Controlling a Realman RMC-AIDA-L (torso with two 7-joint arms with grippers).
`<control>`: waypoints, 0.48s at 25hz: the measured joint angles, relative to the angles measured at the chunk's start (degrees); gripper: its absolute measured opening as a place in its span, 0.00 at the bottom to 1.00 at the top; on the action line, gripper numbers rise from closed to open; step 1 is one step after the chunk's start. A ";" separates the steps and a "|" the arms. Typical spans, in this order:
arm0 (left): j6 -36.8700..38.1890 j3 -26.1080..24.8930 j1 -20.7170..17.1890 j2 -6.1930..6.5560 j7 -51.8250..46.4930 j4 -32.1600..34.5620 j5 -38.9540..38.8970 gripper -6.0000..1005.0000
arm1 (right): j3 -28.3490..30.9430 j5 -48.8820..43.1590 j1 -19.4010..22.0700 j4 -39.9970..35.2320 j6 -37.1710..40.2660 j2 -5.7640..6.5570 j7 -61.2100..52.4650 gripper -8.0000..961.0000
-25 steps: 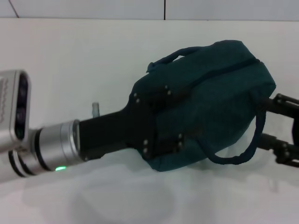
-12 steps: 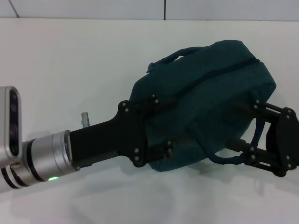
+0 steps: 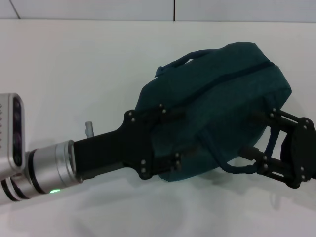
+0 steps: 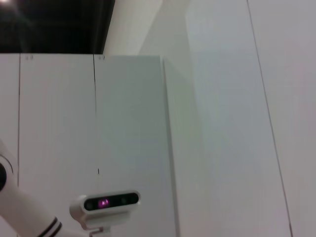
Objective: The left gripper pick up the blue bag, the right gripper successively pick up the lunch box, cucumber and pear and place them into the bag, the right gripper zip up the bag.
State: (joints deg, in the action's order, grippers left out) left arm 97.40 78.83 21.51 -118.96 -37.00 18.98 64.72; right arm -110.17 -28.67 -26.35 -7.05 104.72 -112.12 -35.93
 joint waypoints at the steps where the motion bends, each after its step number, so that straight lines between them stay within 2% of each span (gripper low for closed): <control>1: 0.00 -0.04 -0.17 0.01 -0.07 0.00 0.21 0.67 | -0.06 0.00 0.04 0.11 -0.15 0.04 0.46 0.69; 12: -0.57 -0.09 0.08 0.78 -0.41 0.52 1.12 0.67 | -0.23 -0.87 0.24 -0.18 -0.42 -0.49 3.98 0.69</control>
State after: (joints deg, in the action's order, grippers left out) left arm 96.84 78.74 21.59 -118.18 -37.41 19.50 65.84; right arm -110.39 -29.54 -26.11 -7.23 104.30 -112.61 -31.95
